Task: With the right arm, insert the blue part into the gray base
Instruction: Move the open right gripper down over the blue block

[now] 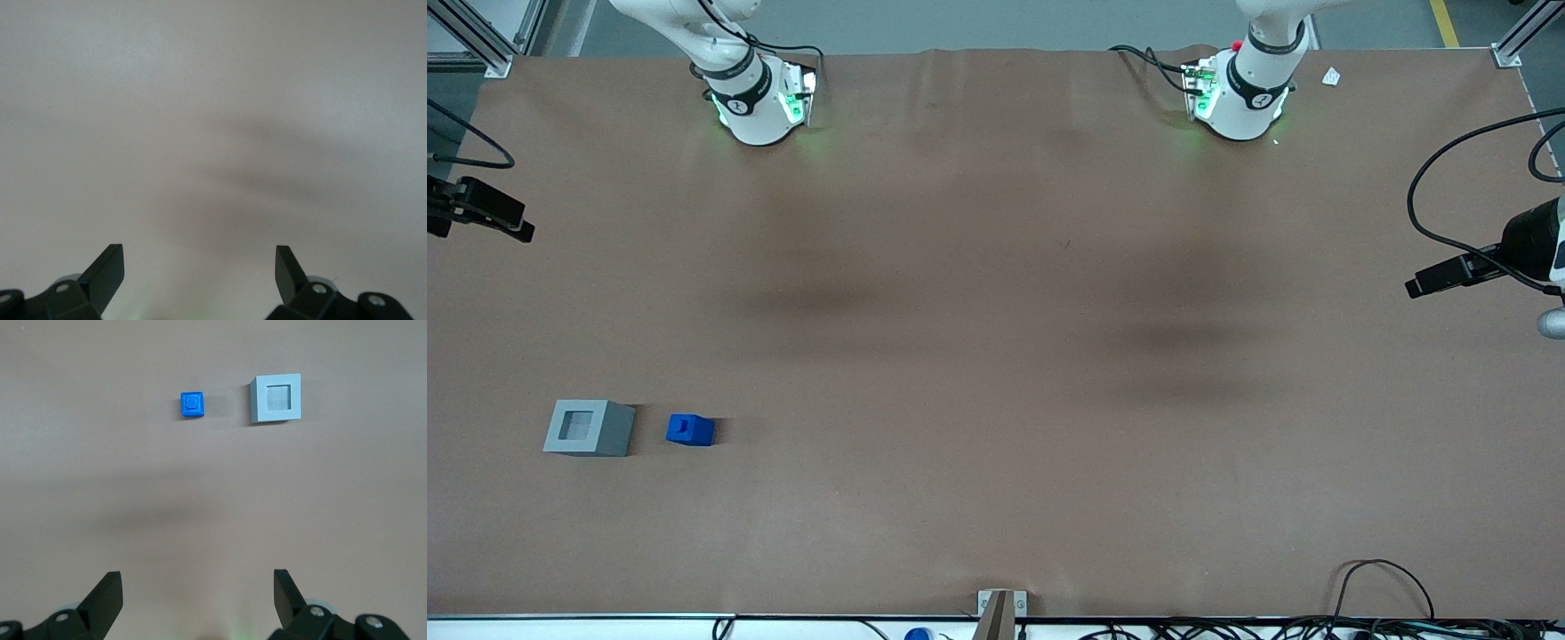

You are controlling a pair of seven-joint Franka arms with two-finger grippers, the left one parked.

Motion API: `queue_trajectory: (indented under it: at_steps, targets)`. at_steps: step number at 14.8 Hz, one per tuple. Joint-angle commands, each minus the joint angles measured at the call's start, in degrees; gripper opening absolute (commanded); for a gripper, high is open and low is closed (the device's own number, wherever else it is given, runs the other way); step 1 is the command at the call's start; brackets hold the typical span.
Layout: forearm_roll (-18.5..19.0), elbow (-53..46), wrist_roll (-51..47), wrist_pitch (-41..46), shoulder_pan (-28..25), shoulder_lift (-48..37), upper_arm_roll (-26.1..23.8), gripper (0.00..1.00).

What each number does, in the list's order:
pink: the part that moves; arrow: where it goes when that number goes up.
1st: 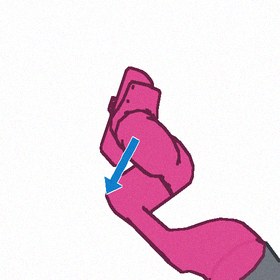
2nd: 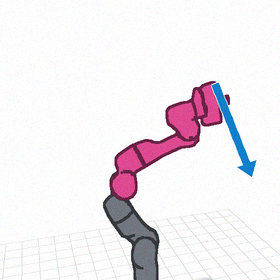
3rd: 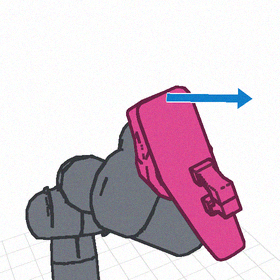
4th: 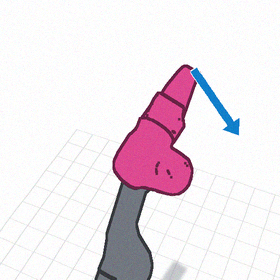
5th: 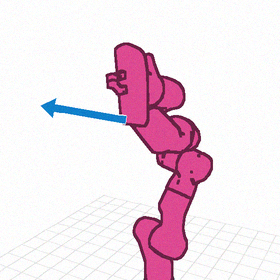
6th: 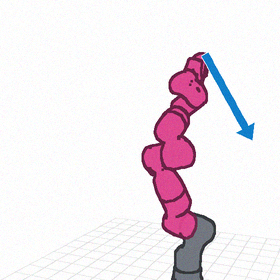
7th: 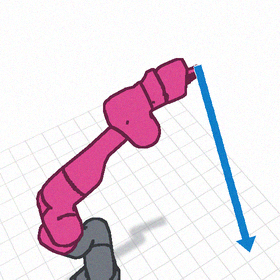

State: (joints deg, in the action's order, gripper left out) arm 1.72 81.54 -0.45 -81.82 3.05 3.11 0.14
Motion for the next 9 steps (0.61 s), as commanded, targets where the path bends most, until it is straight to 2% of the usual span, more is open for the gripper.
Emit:
queue_trajectory:
  at_steps: [1,7,9]
  targets:
    - [0.21,0.28,-0.78,0.17,-0.15,-0.74,-0.14,1.0]
    - [-0.23,0.55,-0.87,-0.53,0.99,0.13,0.21,1.0]
    - [-0.23,2.03,-0.87,-4.56,0.99,1.54,0.21,1.0]
